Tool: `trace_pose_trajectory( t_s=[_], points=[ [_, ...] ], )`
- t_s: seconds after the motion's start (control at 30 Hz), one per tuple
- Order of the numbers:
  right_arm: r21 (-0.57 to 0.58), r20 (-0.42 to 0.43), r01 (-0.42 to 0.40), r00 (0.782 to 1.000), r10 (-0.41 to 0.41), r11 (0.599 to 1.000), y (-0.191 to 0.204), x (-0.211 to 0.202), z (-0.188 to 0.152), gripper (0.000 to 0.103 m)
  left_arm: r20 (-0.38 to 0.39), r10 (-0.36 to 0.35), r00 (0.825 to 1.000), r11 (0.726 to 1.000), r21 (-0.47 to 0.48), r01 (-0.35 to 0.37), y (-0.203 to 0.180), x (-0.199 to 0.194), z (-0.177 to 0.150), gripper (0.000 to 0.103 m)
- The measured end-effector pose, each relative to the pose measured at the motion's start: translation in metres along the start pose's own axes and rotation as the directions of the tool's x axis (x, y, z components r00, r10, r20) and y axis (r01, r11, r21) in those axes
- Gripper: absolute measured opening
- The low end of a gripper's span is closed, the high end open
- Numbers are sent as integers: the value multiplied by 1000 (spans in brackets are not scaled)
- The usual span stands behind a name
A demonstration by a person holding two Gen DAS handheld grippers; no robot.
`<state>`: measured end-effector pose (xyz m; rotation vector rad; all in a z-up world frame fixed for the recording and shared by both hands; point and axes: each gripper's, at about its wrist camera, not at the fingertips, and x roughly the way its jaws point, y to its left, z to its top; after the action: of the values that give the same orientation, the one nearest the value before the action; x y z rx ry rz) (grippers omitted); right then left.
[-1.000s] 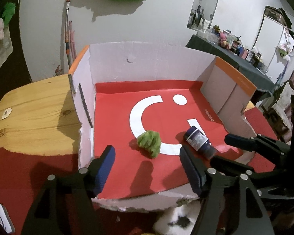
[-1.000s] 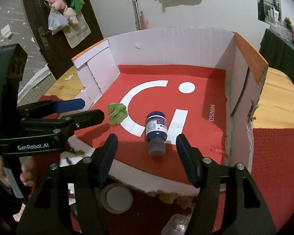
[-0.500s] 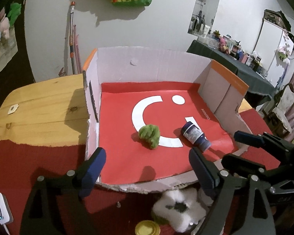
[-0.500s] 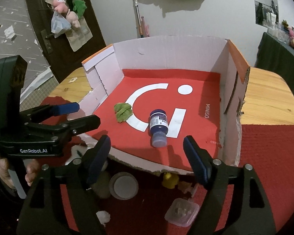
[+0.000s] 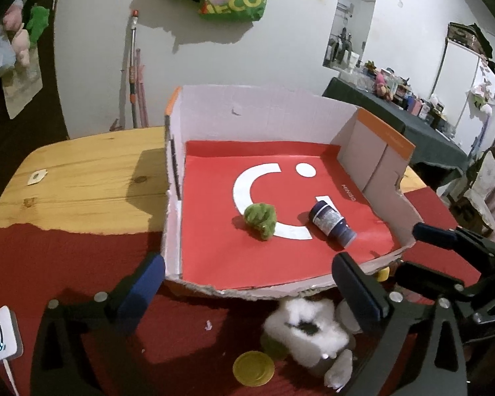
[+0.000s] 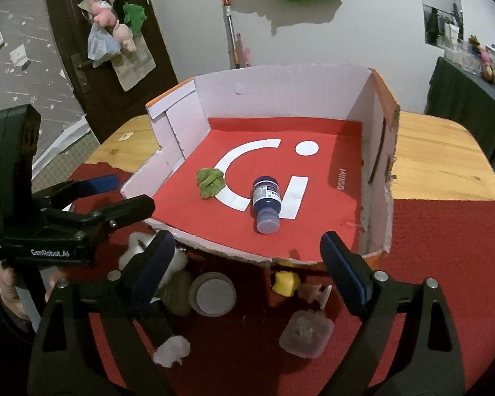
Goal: Organize objects
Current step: 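Withdraw both grippers from the box back toward the remaining table objects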
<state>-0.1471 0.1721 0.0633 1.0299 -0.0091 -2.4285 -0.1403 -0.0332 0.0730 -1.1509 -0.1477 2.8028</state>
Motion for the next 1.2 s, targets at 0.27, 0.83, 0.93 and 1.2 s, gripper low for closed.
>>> trace_pose_trajectory(
  t_s=[0.27, 0.83, 0.93, 1.2],
  points=[
    [1, 10, -5, 1000, 5, 1000, 3, -7, -4, 94, 9, 4, 1000, 1000, -16, -4, 1, -10, -9, 103],
    [-7, 21, -1, 1000, 1, 1000, 13, -22, -25, 95, 14, -2, 1000, 996, -92, 4, 5, -31, -31, 103],
    [-12, 22, 7, 1000, -7, 1000, 15, -25, -29, 95, 17, 2, 1000, 995, -102, 0, 4, -34, -35, 103],
    [-16, 34, 14, 999, -13, 1000, 19, -31, -39, 94, 34, 19, 999, 996, -83, -16, -4, -46, -45, 103]
  ],
)
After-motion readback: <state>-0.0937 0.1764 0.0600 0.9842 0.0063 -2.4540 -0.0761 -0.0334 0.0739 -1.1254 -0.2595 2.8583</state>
